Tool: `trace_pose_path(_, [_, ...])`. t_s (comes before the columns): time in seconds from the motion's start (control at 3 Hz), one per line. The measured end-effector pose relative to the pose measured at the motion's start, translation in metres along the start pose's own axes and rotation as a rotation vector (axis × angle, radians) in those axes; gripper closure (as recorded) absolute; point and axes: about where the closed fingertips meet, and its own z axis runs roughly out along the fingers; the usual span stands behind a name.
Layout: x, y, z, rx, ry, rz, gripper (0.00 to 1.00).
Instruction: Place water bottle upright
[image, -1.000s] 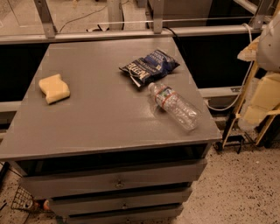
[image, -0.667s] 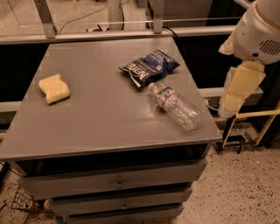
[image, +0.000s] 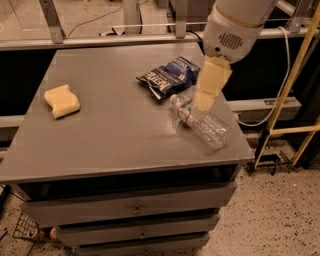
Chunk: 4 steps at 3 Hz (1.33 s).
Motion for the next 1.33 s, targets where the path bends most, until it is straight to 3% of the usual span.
trace_pose_path(0.67, [0.004,-0.013,0.067,-0.083,0.115,0.259,0.0])
trace_pose_path(1.0, [0.006,-0.023,0.084,-0.086,0.153,0.325,0.0])
trace_pose_path(1.33, [-0.001,-0.031,0.101,-0.055,0.23,0.348,0.0])
